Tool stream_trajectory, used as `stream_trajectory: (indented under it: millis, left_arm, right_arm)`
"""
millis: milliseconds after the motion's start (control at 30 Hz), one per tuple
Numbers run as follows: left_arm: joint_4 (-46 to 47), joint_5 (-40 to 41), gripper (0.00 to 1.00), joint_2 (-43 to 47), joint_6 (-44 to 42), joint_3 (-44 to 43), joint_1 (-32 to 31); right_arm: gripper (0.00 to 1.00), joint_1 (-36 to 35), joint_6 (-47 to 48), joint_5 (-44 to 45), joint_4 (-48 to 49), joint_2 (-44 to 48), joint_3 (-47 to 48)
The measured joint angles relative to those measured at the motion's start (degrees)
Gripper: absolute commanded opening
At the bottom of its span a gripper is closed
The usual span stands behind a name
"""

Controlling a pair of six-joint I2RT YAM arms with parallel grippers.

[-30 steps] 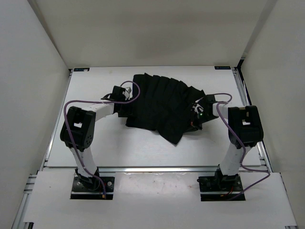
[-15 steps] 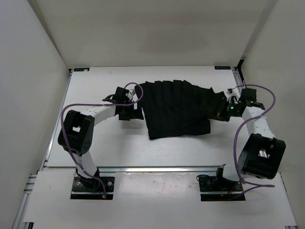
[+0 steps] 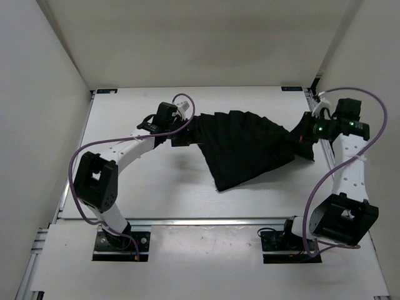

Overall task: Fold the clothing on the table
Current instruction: Flatten the skirt out

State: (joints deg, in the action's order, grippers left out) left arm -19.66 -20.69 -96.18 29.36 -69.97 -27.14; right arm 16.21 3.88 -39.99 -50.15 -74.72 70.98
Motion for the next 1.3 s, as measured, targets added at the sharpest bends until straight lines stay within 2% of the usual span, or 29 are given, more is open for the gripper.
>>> stream_trajectory:
  millis: [133,233,433,567,733,800,867,967,1100,1300]
  left_arm:
    - [0.26,-1.2,0.98,-0.13,1.66,-0.15,0.0]
    - [-2.27,-0.74,0.99,-1.84,0.5,-2.23,-1.33]
    - [-5.29,0.87,0.99,-4.22,-1.44,-1.73,-7.21]
    - [-4.02,0.42,0.99,-4.28,-0.35,-0.11,-10.91]
    - [-2.54,0.98,0.98,-8.92,0.07,-3.15,-17.49]
    - [-0.92,1.4,0.99,-11.1,1.27,-3.21,-19.87]
    - [3.1,0.96,0.99,-11.26,4.15,0.44,-21.07]
    - [8.74,-1.01,0.99,-10.21,9.11,7.43,-19.8]
    - [14.6,0.0,0.99,-9.4,13.29,10.29,-18.6]
    - [25.42,1.62,0.98,-9.49,20.7,13.97,-20.09]
  right_arm:
    - [0.0,2.75,2.6,-0.68,-1.05,-3.21,10.16]
    - [0.01,3.85,3.58,-1.11,-0.92,-4.22,11.19]
    - [0.0,2.14,5.95,0.37,-2.12,-4.5,-0.24]
    - [0.0,3.69,7.39,1.29,-5.2,-4.5,-9.01]
    - [0.0,5.6,8.59,2.19,-7.85,-4.48,-13.49]
    - [0.0,5.86,8.81,2.19,-8.0,-4.35,-13.49]
    - [0.01,5.92,8.85,2.19,-8.02,-4.11,-13.49]
    - [0.0,6.25,8.92,2.14,-8.04,-3.91,-13.49]
    - [0.0,7.08,8.98,2.1,-8.02,-3.85,-13.49]
    - [0.0,8.28,8.76,1.92,-7.91,-2.95,-13.81]
